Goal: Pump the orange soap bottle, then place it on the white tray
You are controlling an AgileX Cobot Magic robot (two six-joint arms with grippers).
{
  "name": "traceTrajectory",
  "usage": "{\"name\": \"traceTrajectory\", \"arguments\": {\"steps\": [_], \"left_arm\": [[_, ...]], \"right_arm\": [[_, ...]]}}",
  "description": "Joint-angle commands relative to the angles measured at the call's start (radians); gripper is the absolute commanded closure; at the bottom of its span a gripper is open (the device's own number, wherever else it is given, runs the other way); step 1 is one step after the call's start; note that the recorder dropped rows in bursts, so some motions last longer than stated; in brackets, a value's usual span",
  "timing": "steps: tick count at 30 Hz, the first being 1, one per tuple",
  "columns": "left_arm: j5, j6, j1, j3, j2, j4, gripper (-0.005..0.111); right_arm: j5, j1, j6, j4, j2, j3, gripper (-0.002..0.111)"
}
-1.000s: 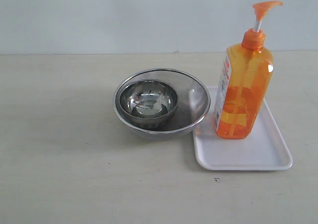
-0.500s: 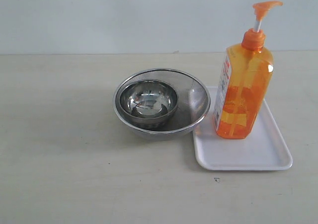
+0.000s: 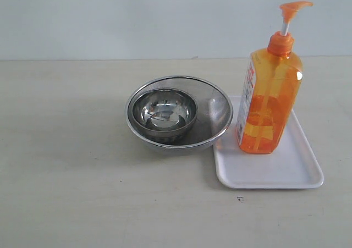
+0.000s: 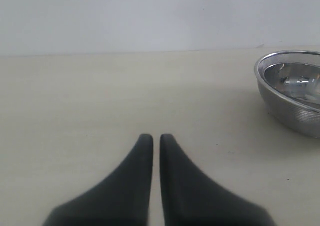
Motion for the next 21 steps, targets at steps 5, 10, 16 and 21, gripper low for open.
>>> {"name": "traceTrajectory", "arguments": {"steps": [5,10,16,21], "left_arm": [[-0.001,-0.012,0.004,0.004,-0.004,-0.01,0.102],[-0.001,-0.012,0.004,0.004,-0.004,-0.01,0.102],[-0.001,-0.012,0.004,0.004,-0.004,-0.01,0.102],[-0.001,-0.012,0.004,0.004,-0.004,-0.01,0.102]], "right_arm": [[0.038,0.0,-0.007,0.004,-0.056,0.005,0.108],[0.02,-0.001,-0.007,0.004,-0.105,0.031,0.108],[-0.051,-0.001,-0.007,0.004,-0.145,0.106,0.108],[-0.063,-0.001,-0.007,0.004,-0.145,0.127,0.108]]}}
